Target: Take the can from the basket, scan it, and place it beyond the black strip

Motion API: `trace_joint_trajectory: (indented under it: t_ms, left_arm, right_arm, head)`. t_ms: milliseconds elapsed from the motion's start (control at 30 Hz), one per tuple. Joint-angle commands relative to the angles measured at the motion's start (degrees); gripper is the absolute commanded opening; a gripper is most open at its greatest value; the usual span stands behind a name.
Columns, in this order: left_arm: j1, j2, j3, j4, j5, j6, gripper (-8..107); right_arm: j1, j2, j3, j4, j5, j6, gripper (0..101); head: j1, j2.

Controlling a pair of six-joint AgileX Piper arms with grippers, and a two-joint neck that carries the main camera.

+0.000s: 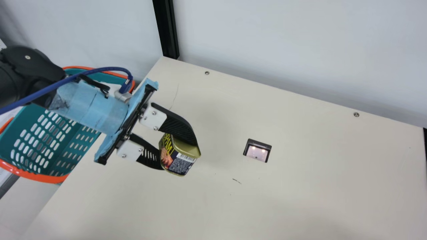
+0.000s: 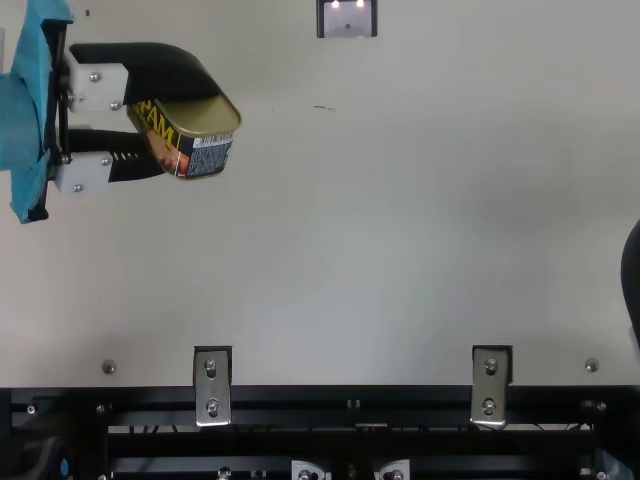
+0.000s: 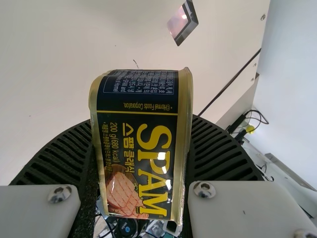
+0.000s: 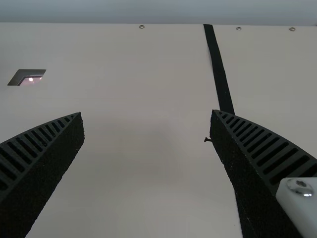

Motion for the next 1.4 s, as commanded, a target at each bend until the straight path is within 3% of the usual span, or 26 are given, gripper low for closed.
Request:
trace_joint_trajectory:
  t_ms: [0,567,967,1133,1367]
  left_arm:
    - [0.0,0.0,0.0,0.0,0.0,0.0,10]
    - [0.0,0.0,0.0,0.0,0.0,0.0,10]
    - [0.1,0.1,0.0,-0.1,-0.2,0.4,10]
    - [-1.8,-1.1,0.5,-1.2,-4.0,2.8,10]
    - [-8.1,-4.2,0.8,-3.0,-15.1,7.1,10]
  right_arm:
    - [0.0,0.0,0.0,0.0,0.0,0.0,101]
    - [0.0,0.0,0.0,0.0,0.0,0.0,101]
    - [0.0,0.0,0.0,0.0,0.0,0.0,101]
    - [0.0,0.0,0.0,0.0,0.0,0.0,101]
    - [0.0,0.0,0.0,0.0,0.0,0.0,101]
  head:
    - [-1.7,-0.1]
    - [0.6,-13.3]
    - [1.0,-14.2]
    - [1.0,-14.2]
    - [1.0,-14.2]
